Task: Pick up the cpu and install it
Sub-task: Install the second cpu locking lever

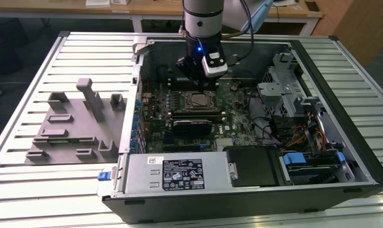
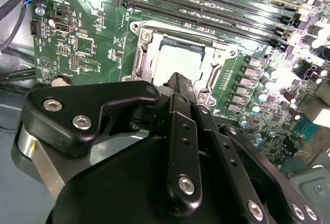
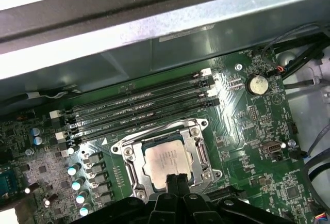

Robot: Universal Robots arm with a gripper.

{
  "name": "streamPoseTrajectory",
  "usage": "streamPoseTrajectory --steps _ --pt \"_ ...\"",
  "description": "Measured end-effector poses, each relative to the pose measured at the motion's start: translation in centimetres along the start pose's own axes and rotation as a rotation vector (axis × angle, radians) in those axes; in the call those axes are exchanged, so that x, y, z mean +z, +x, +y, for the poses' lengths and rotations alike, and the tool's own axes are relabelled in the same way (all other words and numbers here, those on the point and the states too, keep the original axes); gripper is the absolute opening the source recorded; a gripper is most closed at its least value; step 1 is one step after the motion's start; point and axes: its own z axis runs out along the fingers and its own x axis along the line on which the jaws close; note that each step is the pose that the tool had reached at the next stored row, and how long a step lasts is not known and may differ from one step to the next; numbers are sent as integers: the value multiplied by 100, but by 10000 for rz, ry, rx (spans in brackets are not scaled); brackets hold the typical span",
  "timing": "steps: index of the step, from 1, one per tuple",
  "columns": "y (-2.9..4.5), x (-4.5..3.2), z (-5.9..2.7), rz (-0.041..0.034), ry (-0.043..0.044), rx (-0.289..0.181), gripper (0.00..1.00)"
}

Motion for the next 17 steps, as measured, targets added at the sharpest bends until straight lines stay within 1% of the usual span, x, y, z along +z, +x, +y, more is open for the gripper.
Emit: streamPoseTrajectory --steps 17 --pt "-41 2 -131 -1 0 2 11"
